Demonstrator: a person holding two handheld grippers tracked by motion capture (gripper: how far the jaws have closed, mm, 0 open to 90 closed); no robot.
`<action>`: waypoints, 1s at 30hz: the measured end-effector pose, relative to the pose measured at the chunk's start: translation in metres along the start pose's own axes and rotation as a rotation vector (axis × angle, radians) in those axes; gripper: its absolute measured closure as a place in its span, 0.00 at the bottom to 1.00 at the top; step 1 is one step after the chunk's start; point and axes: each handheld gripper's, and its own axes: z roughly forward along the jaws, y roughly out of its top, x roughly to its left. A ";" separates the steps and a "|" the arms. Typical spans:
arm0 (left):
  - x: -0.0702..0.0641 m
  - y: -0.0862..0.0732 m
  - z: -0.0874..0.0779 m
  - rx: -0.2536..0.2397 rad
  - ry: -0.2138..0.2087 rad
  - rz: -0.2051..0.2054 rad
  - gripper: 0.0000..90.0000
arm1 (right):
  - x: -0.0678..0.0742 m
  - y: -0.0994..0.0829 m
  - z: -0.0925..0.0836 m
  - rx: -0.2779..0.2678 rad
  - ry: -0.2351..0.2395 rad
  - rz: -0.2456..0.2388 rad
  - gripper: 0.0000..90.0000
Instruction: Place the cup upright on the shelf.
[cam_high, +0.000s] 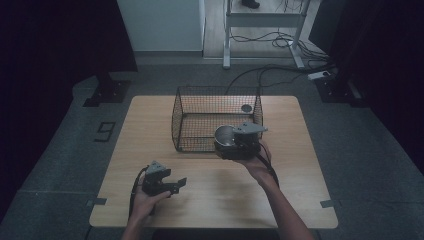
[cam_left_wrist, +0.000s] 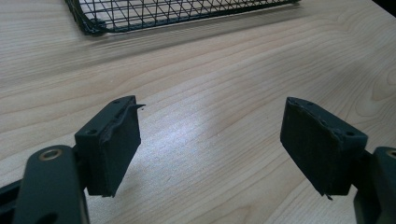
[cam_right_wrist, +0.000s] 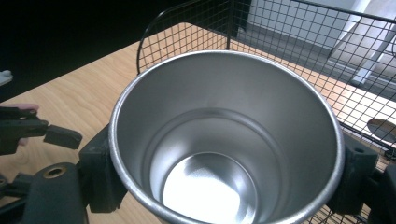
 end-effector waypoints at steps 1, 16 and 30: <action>0.000 0.000 0.000 0.001 0.000 0.001 0.23 | -0.001 0.000 0.001 0.003 -0.001 0.006 0.21; 0.000 0.000 0.001 0.007 -0.003 0.004 0.23 | -0.021 0.009 0.013 0.010 -0.034 0.041 0.21; 0.000 0.000 0.001 0.005 -0.003 0.003 0.23 | -0.032 0.020 0.020 0.016 -0.064 0.055 0.21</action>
